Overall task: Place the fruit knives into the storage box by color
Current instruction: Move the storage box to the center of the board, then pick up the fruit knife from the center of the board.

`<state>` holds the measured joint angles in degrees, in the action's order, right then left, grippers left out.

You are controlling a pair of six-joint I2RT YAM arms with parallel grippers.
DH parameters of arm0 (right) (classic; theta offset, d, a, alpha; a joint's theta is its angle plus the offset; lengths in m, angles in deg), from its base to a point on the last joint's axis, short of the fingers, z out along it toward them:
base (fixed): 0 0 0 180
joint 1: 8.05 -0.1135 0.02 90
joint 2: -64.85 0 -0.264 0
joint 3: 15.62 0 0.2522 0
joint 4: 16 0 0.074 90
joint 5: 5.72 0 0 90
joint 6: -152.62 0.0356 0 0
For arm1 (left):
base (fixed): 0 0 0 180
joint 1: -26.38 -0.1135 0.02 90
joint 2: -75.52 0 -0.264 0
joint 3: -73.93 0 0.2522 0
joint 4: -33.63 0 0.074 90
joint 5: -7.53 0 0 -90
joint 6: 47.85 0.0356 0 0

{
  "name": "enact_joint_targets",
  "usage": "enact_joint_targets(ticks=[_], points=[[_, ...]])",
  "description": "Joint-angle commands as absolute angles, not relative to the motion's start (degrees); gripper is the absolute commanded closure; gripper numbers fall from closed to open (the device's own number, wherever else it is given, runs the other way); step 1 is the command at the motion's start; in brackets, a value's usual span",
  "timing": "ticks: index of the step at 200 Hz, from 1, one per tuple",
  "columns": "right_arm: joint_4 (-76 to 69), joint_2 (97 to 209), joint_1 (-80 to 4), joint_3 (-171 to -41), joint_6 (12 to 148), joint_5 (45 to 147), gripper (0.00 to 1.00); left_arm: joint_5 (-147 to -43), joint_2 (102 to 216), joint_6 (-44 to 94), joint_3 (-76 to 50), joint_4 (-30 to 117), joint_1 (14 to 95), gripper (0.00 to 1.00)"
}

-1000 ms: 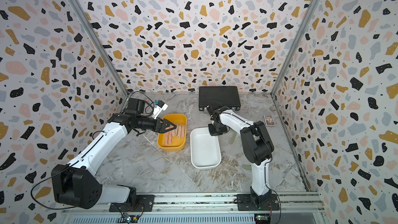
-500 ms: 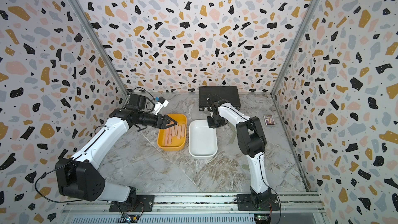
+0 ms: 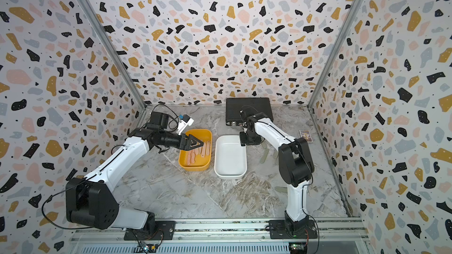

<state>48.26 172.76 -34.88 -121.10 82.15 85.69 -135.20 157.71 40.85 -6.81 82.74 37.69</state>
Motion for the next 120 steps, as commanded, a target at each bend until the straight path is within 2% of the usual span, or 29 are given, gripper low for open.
enact_joint_targets(ticks=[1,45,120], points=[[48.98,166.12,-34.21,-118.10,81.41,82.52,0.39,-137.13,156.23,40.73,-6.13,80.34,37.83,0.14],[44.54,160.67,-29.95,-107.58,82.61,81.84,0.37,-137.77,156.33,40.50,-5.75,79.67,37.89,0.14],[40.14,163.19,-25.81,-99.24,84.39,82.02,0.37,-138.19,156.91,40.65,-5.40,79.28,37.84,0.14]])
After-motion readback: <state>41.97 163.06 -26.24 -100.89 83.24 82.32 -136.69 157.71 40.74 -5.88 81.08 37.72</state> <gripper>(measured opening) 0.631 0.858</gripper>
